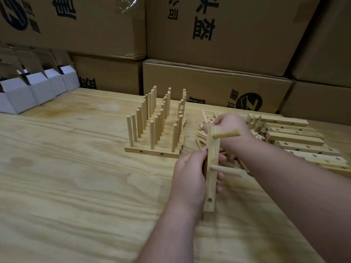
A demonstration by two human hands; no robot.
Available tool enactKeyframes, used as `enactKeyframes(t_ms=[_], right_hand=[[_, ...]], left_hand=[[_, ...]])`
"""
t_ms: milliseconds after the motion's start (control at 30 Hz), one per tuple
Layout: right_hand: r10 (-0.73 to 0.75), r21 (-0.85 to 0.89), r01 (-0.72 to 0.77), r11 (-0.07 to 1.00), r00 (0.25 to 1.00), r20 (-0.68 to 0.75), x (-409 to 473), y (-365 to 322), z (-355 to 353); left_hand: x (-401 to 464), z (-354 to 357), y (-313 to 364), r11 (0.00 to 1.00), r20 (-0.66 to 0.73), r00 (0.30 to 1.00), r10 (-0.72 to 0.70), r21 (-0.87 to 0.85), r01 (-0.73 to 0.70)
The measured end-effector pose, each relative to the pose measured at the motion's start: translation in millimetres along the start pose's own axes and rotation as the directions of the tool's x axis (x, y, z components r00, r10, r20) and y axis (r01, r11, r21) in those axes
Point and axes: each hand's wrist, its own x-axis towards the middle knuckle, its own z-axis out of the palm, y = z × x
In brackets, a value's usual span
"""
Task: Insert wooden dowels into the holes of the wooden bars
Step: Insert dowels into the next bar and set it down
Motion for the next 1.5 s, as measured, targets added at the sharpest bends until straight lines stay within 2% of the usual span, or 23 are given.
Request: enactKeyframes(t_ms=[100, 200, 267, 367, 467, 633, 700, 800, 933, 1233, 1500], right_hand=[[0.061, 0.351, -0.032, 0.936, 0.995, -0.073, -52, 26, -32], [0.174, 0.62, -0.097, 0.778, 0.983, -0.064, -117, 53, -46], [0.219, 0.705, -0.145, 0.694, 0.976, -0.015, -148, 67, -44], [0.187, 0.762, -0.122, 0.637, 0.982, 0.001, -166, 74, -38], [0.074, 0.748, -0.049, 0.662, 0.997, 0.0, -167, 70, -37], [-0.115, 0.679, 0.042, 0.733, 0.991, 0.063, -167, 70, -33], [-0.185, 0.647, 0.061, 0.76, 0.975, 0.126, -165, 72, -32], [-0.296, 0.55, 0.152, 0.821, 0.938, 0.182, -161, 77, -31], [-0.302, 0.523, 0.163, 0.837, 0.934, 0.193, -156, 83, -29], [-0.268, 0.461, 0.198, 0.865, 0.959, 0.091, -156, 84, -26], [-0.321, 0.503, 0.267, 0.822, 0.947, 0.022, -155, 84, -29]], left_hand=[[1, 2, -3, 0.999, -0.021, 1.0, -0.011, 0.036, 0.011], [3, 3, -6, 0.994, -0.057, 0.998, -0.035, 0.102, 0.041], [4, 3, -9, 0.987, -0.081, 0.996, -0.03, 0.158, 0.042], [5, 4, -12, 0.973, -0.137, 0.99, 0.014, 0.232, 0.018], [4, 4, -12, 0.963, -0.187, 0.981, 0.042, 0.269, 0.01], [7, 6, -9, 0.992, -0.251, 0.967, 0.034, 0.124, -0.003], [9, 5, -9, 0.999, -0.252, 0.968, 0.011, 0.044, 0.0], [11, 3, -11, 1.0, -0.249, 0.969, -0.001, 0.012, 0.005], [13, 4, -14, 0.999, -0.234, 0.972, 0.03, 0.047, -0.02], [11, 6, -19, 0.985, -0.183, 0.981, 0.063, 0.167, -0.032], [9, 9, -17, 0.999, -0.077, 0.997, 0.004, 0.046, -0.001]])
